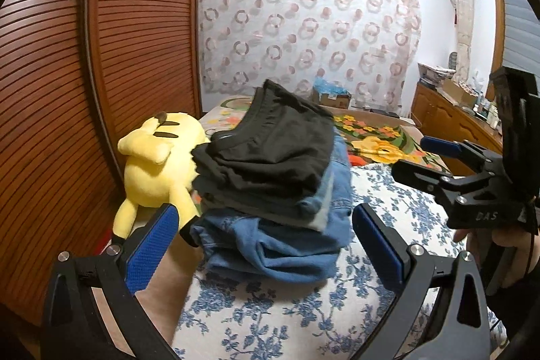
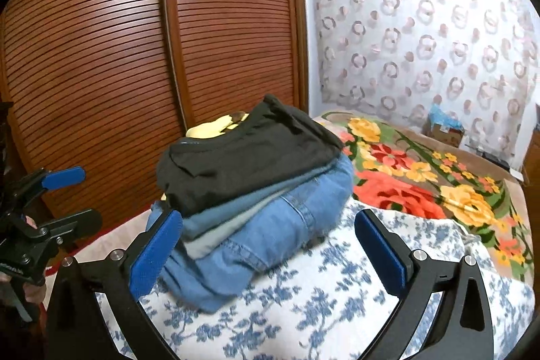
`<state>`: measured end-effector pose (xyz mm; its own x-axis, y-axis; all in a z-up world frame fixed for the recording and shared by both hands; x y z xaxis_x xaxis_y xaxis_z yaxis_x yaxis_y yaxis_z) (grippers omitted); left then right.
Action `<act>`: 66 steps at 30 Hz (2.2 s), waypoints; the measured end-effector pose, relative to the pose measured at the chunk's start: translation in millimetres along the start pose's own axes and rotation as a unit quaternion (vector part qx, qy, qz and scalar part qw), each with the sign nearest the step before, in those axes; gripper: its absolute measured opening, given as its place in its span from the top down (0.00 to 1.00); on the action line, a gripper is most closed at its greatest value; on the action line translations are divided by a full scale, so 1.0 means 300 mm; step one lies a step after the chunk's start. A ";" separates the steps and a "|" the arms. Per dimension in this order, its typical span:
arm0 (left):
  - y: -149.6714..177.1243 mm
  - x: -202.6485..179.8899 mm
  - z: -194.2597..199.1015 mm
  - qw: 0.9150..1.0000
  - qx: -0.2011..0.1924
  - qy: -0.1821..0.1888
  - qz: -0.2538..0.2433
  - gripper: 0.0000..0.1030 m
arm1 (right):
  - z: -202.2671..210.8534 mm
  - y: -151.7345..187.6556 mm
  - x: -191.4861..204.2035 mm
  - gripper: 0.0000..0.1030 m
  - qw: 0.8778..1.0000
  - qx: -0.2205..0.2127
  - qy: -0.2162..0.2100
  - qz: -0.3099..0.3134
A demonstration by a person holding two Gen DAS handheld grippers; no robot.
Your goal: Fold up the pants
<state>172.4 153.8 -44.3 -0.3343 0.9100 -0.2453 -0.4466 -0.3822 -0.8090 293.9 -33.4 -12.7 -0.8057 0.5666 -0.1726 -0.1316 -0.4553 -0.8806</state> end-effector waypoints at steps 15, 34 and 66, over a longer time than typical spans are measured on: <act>0.110 -0.211 0.040 0.997 0.021 0.060 -0.036 0.00 | 0.296 0.124 0.018 0.01 0.998 0.006 0.058 -0.029; 0.350 -0.443 0.171 0.988 0.069 0.119 -0.069 0.00 | 0.702 0.362 0.143 0.01 0.978 0.045 0.165 -0.120; 0.207 -0.563 0.466 0.985 -0.013 0.147 -0.092 0.00 | 1.050 0.305 0.215 0.01 0.953 -0.007 0.275 -0.125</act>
<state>85.1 -46.2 21.6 0.0073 0.9719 -0.2351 -0.4549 -0.2062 -0.8663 47.9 -254.9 34.7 -0.3242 0.9327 -0.1582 -0.2685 -0.2511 -0.9300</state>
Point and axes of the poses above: each gripper's, at about its wrist camera, not at the fingertips, and z roughly against the way its jaws point, x to its left, y to its underside, the point moved 7 cm from there along -z, roughly the way its jaws point, and after that the axes turned 13 degrees about z, right-handed, at the moved point
